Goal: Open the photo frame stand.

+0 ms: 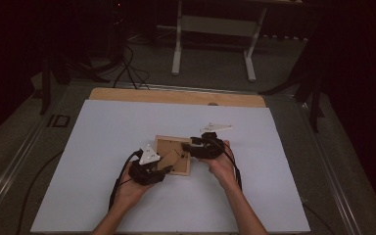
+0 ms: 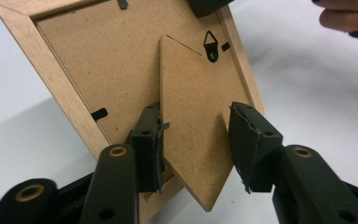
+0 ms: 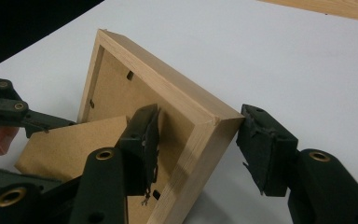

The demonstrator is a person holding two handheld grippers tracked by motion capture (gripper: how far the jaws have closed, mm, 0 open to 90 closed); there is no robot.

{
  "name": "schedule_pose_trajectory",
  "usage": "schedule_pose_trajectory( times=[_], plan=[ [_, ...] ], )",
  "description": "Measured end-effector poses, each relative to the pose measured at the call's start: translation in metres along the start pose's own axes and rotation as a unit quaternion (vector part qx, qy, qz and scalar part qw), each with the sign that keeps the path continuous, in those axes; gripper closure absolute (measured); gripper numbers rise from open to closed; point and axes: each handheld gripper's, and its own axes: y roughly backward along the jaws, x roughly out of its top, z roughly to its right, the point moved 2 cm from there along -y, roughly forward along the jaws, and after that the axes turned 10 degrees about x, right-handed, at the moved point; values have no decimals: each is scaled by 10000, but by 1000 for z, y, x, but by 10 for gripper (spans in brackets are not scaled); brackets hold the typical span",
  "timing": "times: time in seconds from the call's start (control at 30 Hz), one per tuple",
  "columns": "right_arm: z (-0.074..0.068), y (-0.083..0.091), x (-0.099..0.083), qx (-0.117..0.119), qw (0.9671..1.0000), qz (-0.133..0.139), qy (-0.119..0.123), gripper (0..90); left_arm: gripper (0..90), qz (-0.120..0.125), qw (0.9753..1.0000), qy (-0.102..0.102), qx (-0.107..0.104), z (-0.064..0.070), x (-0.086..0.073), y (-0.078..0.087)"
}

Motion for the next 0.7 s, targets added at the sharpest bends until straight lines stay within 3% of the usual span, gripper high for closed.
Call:
schedule_pose_trajectory(
  times=[0.23, 0.37, 0.53, 0.7],
  plan=[
    [-2, 2, -1, 96, 9999, -32, 7, 481, 596, -66, 9999, -75, -70, 0, 1, 1],
    [0, -3, -4, 267, 9994, -205, -42, 464, 596, -84, 9998, -172, -36, 1, 1, 2],
    [-3, 0, -4, 273, 9996, -106, -22, 498, 602, -90, 9996, -271, 12, 3, 2, 2],
    [-8, 7, 1, 242, 9995, 32, 195, 541, 631, -121, 9994, -309, 105, 4, 4, -1]
  ],
)
